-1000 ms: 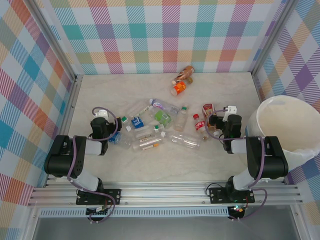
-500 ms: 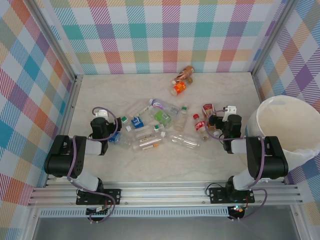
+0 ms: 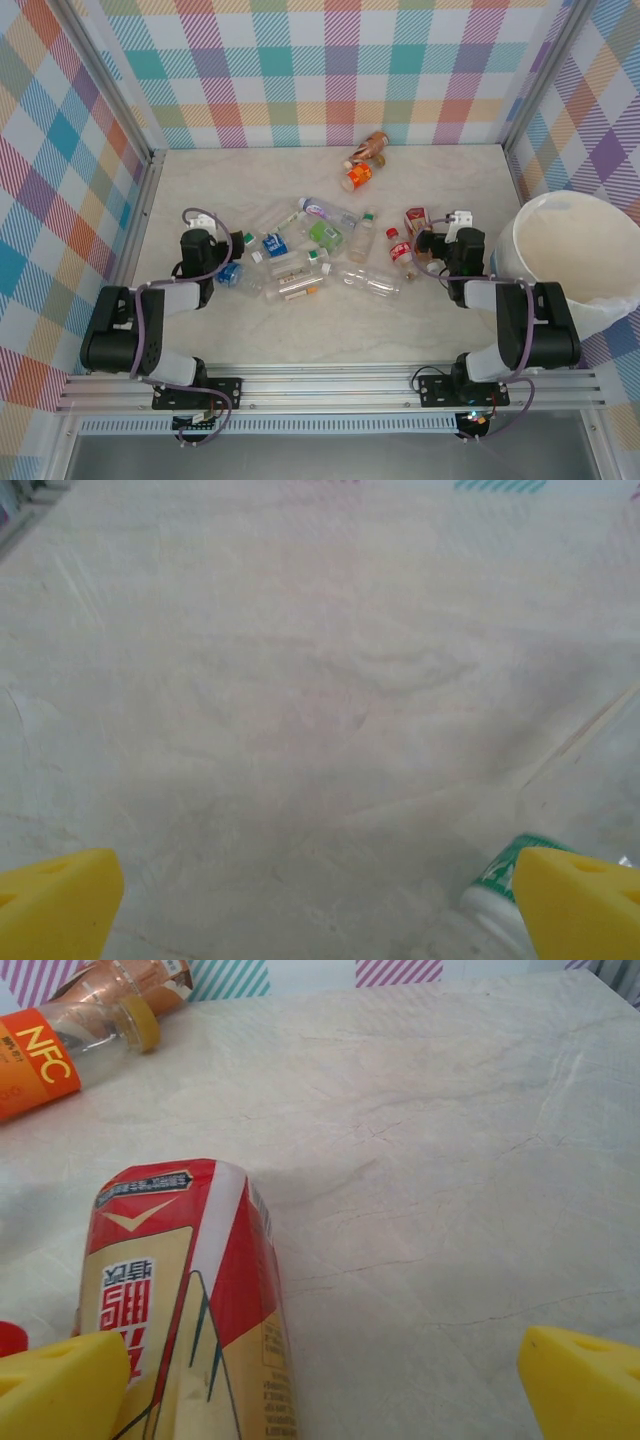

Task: Put the plastic bottles in the bin

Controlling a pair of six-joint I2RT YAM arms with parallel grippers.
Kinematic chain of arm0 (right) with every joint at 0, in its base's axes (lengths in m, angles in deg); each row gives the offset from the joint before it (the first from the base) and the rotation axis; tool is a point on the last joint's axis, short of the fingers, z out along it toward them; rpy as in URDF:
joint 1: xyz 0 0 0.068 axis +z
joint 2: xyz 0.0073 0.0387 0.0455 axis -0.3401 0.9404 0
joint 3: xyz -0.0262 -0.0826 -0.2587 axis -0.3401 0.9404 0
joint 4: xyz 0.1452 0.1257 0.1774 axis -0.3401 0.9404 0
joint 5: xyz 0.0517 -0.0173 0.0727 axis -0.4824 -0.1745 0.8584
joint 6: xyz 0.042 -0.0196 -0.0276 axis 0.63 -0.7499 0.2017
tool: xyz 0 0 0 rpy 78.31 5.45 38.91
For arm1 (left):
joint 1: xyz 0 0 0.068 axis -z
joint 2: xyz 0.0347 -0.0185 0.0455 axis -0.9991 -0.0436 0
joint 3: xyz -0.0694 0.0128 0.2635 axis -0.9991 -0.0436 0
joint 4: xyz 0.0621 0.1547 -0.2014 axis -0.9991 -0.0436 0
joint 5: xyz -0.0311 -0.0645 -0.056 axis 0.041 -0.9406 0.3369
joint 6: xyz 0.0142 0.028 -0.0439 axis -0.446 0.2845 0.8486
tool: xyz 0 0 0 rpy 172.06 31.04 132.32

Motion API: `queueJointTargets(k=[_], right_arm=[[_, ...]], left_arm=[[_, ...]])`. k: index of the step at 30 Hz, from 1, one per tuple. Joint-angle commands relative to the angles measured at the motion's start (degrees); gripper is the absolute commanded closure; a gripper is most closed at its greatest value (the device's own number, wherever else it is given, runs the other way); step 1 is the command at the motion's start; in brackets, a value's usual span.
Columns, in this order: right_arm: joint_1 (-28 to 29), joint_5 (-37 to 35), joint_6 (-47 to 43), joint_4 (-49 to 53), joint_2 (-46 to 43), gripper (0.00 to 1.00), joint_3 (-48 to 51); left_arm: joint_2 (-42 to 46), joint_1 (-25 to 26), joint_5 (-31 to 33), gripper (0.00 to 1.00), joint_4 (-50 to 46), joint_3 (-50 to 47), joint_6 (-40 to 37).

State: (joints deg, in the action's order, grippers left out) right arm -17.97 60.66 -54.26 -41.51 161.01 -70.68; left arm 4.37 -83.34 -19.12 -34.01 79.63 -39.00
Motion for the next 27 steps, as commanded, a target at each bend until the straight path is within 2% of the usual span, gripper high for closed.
queueJointTargets(k=[1, 6, 8, 13, 16, 20, 27], right_arm=[[0.2, 4.7, -1.6, 9.4, -4.5, 0.00, -4.1], [0.2, 7.4, 2.7, 27.5, -4.7, 0.00, -13.1], [0.2, 6.9, 4.7, 36.7, -2.3, 0.00, -18.7], [0.2, 6.7, 7.7, 50.6, 4.8, 0.00, -29.1], [0.5, 8.7, 8.1, 56.8, 8.5, 0.00, -34.1], [1.3, 9.5, 7.8, 62.7, 12.8, 0.00, -39.6], [4.1, 3.5, 6.5, 72.0, 21.6, 0.00, -49.4]], left_arm=[[4.8, 1.1, 2.1, 0.00, -6.0, 2.1, 0.5], [10.5, 1.4, 10.2, 0.00, -14.2, 5.2, 8.8], [12.5, 1.4, 10.9, 0.00, -19.7, 7.3, 13.7], [15.7, 1.3, 6.0, 0.00, -26.7, 10.1, 21.3], [16.4, 1.3, 5.4, 0.00, -33.1, 12.5, 26.0], [15.9, 0.4, 0.0, 0.00, -37.1, 14.3, 27.9], [15.7, 0.2, -1.8, 0.00, -42.7, 15.3, 33.5]])
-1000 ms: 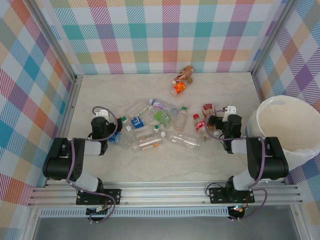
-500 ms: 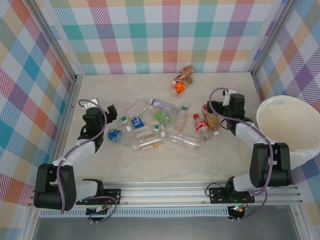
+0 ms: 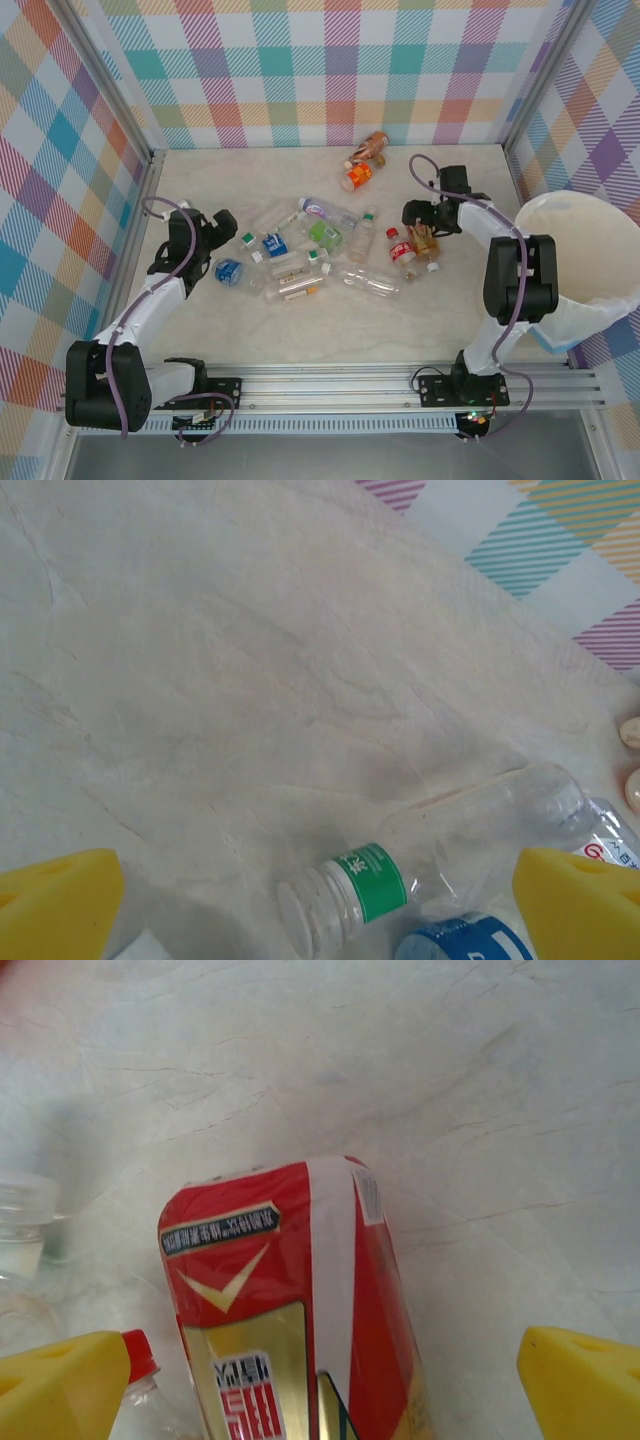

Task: Put the plastic bottles in the bin

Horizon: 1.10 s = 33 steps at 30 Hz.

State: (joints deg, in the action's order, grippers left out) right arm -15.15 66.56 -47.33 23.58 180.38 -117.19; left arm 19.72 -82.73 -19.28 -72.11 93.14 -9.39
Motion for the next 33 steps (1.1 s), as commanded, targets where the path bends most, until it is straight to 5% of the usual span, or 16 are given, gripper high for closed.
queueJointTargets(k=[1, 8, 15, 25, 33], right_arm=[[1.7, -2.9, -0.6, 7.7, 3.7, 0.00, -4.1], [3.6, -6.7, 0.6, 10.4, 10.5, 0.02, -10.9], [3.8, -10.5, 3.2, 8.8, 13.1, 0.22, -13.6], [4.3, -11.3, 2.7, 1.7, -3.8, 0.39, -4.7], [4.5, -7.4, 0.9, 3.7, -21.4, 0.44, -3.0]], left_arm=[[0.4, -0.6, -1.4, 0.00, -5.3, 1.8, 4.3], [2.2, -1.5, 1.9, 0.00, -8.0, 1.4, 5.5], [2.3, -1.8, -1.3, 0.00, -8.9, 0.7, 7.8], [2.3, -1.9, -2.3, 0.00, -11.0, 0.5, 8.5], [-4.4, -1.8, -11.3, 0.00, -11.3, 4.1, 7.6]])
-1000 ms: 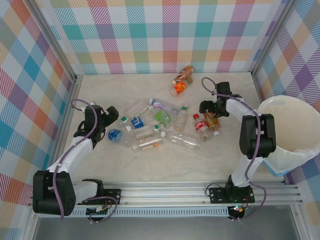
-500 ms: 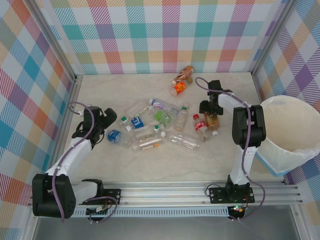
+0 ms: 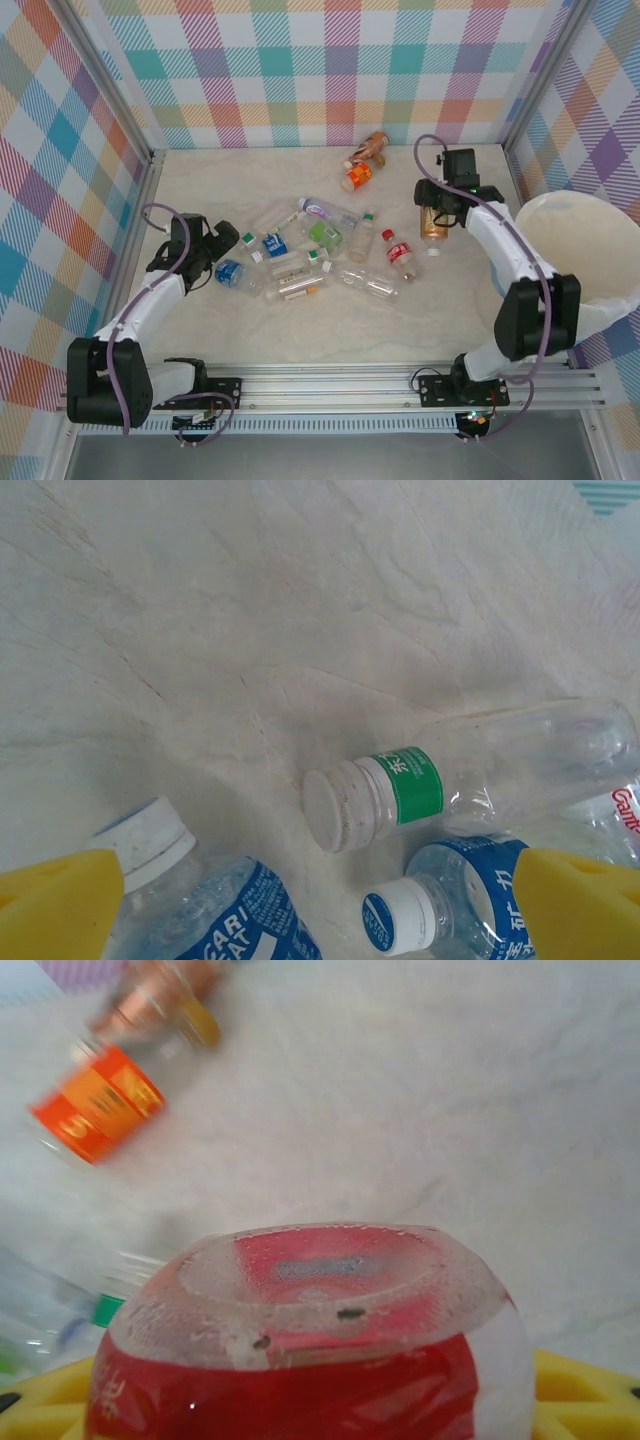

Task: Put the plastic bottles in the bin

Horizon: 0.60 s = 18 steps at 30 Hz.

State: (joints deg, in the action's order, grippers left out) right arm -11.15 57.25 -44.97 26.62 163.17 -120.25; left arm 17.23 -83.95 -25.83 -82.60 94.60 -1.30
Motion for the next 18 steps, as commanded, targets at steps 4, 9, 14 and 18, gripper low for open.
queueJointTargets(k=[4, 9, 14, 18], right_arm=[[0.5, 3.4, -2.6, 4.2, -12.6, 0.46, -3.5], [0.5, 3.5, -6.4, 8.2, -19.6, 0.49, -10.2], [-0.5, -12.7, -12.4, 9.5, -21.7, 0.50, -16.3], [-5.7, -19.7, -13.9, 8.6, -21.9, 0.50, -17.6]], left_arm=[[-4.8, -0.6, -8.5, 0.00, -0.1, 3.8, -0.2], [-6.1, -0.5, -10.4, 0.00, 2.7, 3.9, 1.2], [-5.6, -0.6, -11.9, 0.00, 4.8, 3.9, 1.3], [-5.0, -0.6, -12.9, 0.00, 5.4, 3.5, 1.6]])
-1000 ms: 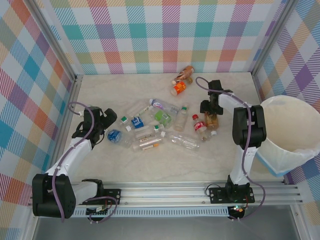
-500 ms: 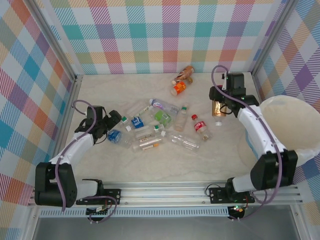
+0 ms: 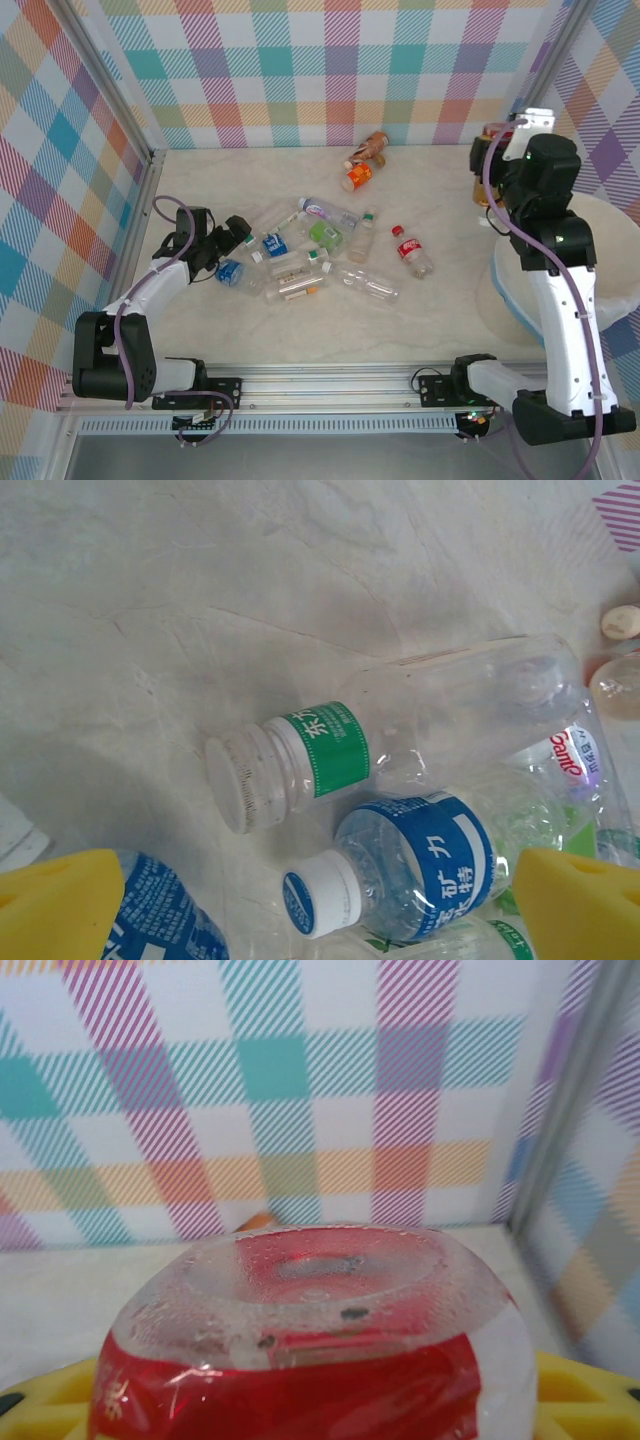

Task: Put the plastic bottles in the bin

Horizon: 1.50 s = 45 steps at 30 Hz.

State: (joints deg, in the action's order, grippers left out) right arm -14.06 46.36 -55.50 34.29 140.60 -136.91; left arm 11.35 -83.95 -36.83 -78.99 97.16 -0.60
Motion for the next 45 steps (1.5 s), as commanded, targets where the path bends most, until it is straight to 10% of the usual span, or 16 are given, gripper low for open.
queueJointTargets(k=[1, 14, 45], right_arm=[[-4.8, -9.5, -3.4, 0.9, 0.5, 0.50, -1.2], [-27.2, -6.1, 5.0, 4.9, -0.4, 0.51, 8.4], [-28.3, -3.1, 11.9, 7.6, 0.5, 0.18, 26.9]], left_arm=[[1.0, -0.5, -2.0, 0.00, 1.7, 0.9, 1.1], [4.4, -0.6, -0.3, 0.00, -11.0, -0.1, 11.7], [-2.5, -2.1, 0.2, 0.00, -11.0, -6.5, 18.1]])
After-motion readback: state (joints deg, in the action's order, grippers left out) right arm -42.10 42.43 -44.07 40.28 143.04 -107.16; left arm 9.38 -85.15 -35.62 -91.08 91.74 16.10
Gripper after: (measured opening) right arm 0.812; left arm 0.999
